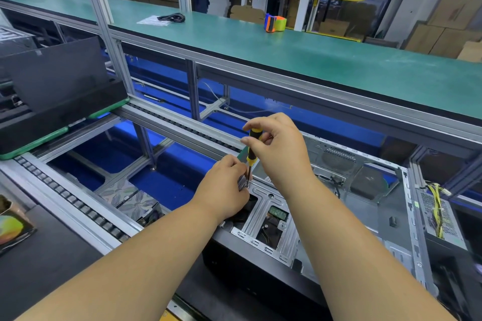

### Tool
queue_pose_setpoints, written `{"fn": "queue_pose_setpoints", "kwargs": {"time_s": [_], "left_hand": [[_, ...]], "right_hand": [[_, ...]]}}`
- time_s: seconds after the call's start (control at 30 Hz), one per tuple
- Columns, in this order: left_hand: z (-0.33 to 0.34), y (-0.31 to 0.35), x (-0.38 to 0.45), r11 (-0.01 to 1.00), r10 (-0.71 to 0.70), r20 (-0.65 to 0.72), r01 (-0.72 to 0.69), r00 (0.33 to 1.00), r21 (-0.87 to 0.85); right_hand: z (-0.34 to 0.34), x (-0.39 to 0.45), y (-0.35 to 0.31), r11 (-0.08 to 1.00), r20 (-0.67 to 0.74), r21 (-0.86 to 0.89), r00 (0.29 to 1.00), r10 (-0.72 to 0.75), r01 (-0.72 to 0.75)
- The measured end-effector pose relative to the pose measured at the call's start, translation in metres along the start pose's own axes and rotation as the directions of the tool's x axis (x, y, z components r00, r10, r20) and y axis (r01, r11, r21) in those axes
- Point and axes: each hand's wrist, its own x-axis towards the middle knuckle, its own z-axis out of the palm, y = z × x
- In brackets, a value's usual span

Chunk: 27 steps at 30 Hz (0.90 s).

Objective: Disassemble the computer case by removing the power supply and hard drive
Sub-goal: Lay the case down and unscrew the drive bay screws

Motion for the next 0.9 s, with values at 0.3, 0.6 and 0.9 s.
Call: {"fn": "queue_pose_setpoints", "kwargs": {"time_s": [0.3,0.6,0.9], "left_hand": [[0.0002,-0.0001,-0.0011,1.000,0.023,-0.023,-0.023,0.999,0.014],[-0.0011,0.0010,-0.0017,1.000,-0.006,-0.009,0.006,1.000,-0.001],[-0.0037,0.0020,-0.0012,1.000,0.009,-0.012,-0.009,1.000,-0.025]], "right_hand": [[-0.0058,0.0012,-0.0015,0.998,0.090,-0.025,0.994,0.060,-0.058],[-0.0015,-0.0035,0.0042,0.995,-0.028,-0.097,0.999,-0.041,0.038],[-0.0033,0.0003,0.0021,0.997,0.007,-0.067,1.000,0.023,-0.022]]}}
